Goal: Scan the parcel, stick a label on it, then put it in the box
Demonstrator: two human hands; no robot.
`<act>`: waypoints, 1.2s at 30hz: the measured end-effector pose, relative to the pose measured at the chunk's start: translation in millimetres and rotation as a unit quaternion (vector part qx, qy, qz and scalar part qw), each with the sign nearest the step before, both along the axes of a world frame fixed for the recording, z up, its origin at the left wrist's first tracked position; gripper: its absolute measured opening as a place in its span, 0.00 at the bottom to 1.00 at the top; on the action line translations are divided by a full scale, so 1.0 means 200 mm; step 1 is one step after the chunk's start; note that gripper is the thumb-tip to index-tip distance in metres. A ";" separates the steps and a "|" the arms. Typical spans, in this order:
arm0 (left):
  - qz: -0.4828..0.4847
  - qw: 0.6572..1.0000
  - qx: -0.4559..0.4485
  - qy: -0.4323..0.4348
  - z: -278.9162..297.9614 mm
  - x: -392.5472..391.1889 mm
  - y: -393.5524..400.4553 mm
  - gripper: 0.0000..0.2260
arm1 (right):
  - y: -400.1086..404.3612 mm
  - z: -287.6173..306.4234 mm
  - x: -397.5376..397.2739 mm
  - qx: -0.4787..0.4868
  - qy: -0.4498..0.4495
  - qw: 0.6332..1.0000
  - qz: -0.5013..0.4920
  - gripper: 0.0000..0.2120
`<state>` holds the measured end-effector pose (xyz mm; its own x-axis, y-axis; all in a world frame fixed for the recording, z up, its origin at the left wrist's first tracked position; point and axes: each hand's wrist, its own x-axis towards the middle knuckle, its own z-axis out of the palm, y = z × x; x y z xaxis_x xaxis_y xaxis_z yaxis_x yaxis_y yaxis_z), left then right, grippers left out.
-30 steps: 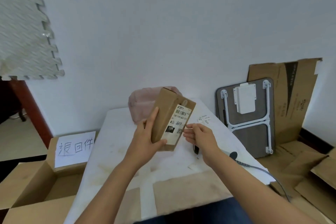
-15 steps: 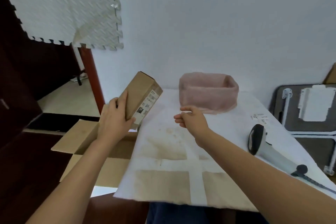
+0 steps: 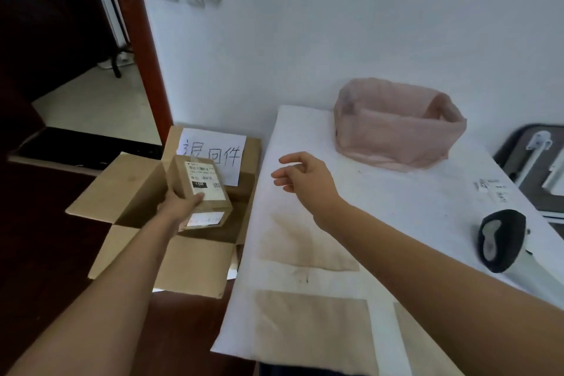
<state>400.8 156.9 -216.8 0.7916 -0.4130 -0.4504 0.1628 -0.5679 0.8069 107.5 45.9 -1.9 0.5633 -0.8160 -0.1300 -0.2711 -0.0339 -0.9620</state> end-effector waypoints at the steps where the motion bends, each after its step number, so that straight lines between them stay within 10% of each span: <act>1: 0.011 1.000 0.000 0.030 0.07 -0.08 -0.01 0.48 | 0.00 -0.01 0.03 -0.009 0.004 1.000 -0.002 0.15; 6: 0.026 0.988 -0.015 0.151 0.16 -0.25 -0.13 0.23 | -0.02 -0.05 0.20 -0.077 0.034 0.996 0.014 0.14; 26: 0.025 0.984 0.018 0.176 -0.09 -0.12 -0.21 0.21 | -0.07 -0.18 0.35 -0.040 0.032 0.998 0.023 0.13; 36: 0.023 0.987 -0.025 0.160 0.22 -0.27 -0.27 0.24 | -0.08 -0.06 0.19 -0.062 0.015 0.998 0.007 0.13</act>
